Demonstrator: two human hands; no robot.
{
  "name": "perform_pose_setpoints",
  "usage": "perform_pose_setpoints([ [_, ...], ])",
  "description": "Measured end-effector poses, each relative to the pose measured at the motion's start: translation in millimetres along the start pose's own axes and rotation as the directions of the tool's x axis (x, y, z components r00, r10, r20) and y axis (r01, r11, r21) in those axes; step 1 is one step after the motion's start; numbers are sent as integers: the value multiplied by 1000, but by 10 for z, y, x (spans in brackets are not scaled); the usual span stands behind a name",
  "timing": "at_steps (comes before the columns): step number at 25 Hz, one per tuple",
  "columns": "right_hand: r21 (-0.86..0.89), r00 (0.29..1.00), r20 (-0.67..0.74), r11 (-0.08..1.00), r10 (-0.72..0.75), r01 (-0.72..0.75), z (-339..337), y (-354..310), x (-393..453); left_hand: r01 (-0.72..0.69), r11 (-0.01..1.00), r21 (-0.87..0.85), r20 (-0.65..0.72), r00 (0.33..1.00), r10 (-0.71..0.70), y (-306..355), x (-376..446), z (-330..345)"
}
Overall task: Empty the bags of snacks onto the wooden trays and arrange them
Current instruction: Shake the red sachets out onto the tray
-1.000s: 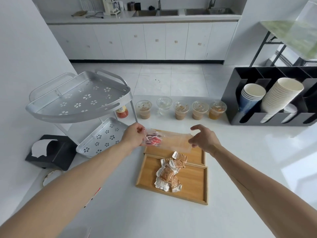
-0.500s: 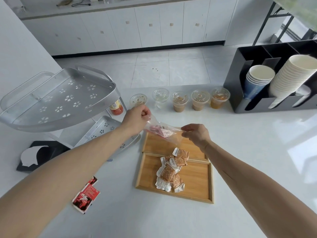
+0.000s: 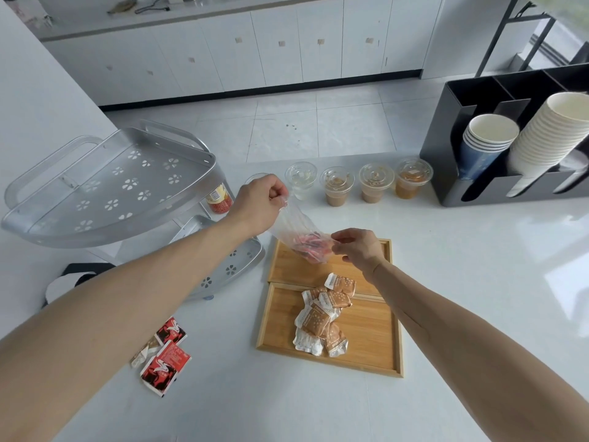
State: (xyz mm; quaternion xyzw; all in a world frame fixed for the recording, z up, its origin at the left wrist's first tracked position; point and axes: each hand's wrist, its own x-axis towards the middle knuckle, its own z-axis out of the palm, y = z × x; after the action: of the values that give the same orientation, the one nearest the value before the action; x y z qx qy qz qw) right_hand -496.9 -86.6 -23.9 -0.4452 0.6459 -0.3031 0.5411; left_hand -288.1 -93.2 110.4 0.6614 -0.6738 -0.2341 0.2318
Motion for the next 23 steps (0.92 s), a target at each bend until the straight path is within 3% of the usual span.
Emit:
perform_pose_setpoints([
  [11, 41, 998, 61, 999, -28, 25, 129, -154, -58, -5, 999, 45, -58, 998, 8, 46, 17, -224],
  [23, 40, 998, 25, 998, -58, 57, 125, -280, -146, 19, 999, 30, -115, 993, -16, 47, -77, -294],
])
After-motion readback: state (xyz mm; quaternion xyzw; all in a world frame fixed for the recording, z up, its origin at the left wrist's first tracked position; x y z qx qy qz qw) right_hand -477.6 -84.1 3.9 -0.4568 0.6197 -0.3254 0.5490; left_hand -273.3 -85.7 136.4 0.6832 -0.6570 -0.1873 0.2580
